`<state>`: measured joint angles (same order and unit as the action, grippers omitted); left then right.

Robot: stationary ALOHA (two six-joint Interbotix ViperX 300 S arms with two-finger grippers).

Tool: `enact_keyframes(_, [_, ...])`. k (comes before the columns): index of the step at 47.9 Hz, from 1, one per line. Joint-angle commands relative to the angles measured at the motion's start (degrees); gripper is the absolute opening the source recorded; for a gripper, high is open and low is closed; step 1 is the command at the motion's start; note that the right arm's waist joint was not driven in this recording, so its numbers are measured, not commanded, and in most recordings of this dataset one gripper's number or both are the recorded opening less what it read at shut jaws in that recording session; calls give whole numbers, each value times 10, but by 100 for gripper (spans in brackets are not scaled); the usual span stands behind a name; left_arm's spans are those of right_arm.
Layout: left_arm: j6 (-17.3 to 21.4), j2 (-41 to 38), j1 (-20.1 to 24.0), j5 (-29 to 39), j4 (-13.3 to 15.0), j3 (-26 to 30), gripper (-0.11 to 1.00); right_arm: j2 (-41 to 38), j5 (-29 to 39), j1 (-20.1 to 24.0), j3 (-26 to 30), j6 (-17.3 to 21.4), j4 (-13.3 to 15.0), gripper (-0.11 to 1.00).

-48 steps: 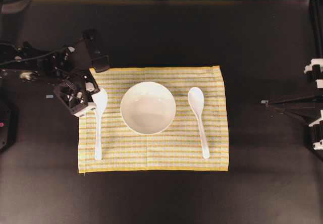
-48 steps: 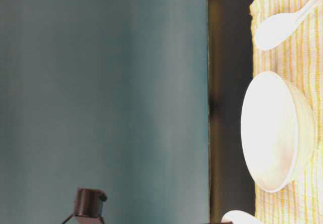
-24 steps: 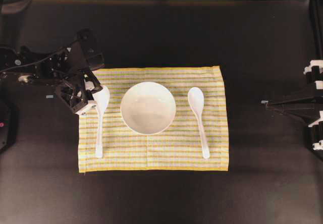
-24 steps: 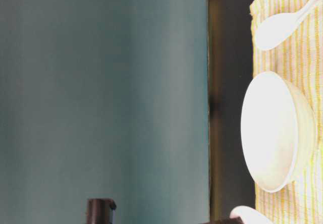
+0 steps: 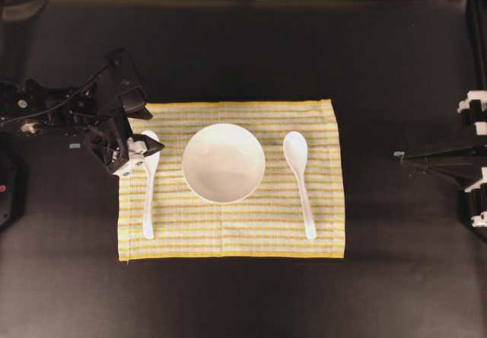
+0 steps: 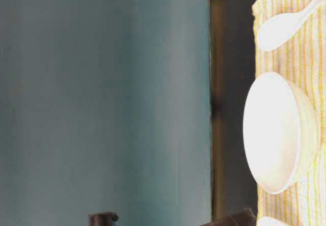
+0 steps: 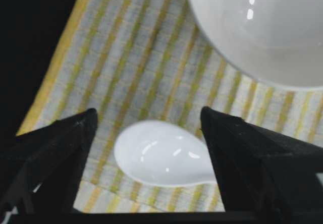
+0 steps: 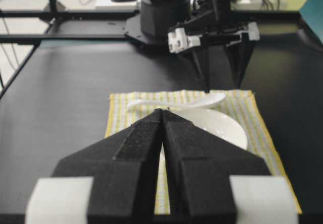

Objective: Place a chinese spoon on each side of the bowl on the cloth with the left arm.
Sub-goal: 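Release the spoon and raise the left gripper away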

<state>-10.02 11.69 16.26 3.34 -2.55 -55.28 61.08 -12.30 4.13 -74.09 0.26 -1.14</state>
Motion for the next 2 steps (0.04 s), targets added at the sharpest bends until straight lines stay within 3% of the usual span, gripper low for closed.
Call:
enact_keyframes(1, [0, 33, -12, -3, -2, 18, 80, -3, -6, 0, 3, 2, -2, 0])
enact_keyframes(2, [1, 42, -16, -4, -2, 22, 80, -3, -6, 0, 2, 2, -2, 0])
